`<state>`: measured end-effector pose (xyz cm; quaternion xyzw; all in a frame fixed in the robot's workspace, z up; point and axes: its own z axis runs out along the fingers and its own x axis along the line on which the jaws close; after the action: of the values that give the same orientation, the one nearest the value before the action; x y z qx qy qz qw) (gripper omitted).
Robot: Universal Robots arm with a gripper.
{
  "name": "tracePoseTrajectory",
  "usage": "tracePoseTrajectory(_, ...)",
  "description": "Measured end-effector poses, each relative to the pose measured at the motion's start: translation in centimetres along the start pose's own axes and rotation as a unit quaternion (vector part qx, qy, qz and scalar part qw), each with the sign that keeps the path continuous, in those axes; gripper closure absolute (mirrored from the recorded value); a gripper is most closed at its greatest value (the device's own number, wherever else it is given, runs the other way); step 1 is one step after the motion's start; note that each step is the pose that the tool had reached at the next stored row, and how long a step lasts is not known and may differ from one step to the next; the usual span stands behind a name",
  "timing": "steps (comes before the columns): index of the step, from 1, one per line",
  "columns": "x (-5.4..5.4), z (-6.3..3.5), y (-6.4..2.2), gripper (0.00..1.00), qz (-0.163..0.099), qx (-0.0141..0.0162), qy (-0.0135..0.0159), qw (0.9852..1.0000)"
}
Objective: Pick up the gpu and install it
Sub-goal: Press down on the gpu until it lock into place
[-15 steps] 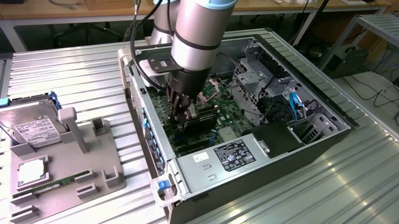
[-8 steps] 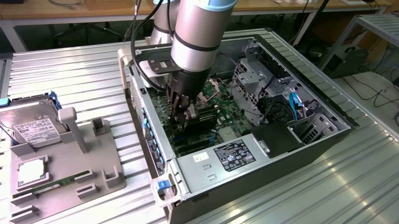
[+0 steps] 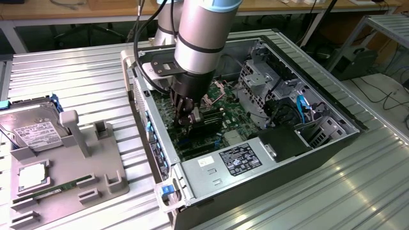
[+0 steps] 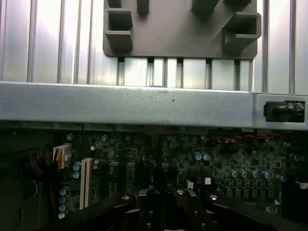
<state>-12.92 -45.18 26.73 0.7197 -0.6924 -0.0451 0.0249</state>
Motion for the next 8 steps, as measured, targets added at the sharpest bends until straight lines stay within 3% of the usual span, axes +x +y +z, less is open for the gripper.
tracePoseTrajectory(5,-0.2,-0.47,0.03,0.89,0.000,0.0009,-0.0019,1.0000)
tracePoseTrajectory(8,-0.2,-1.07,0.09,0.89,0.000,0.0003,-0.0008,1.0000)
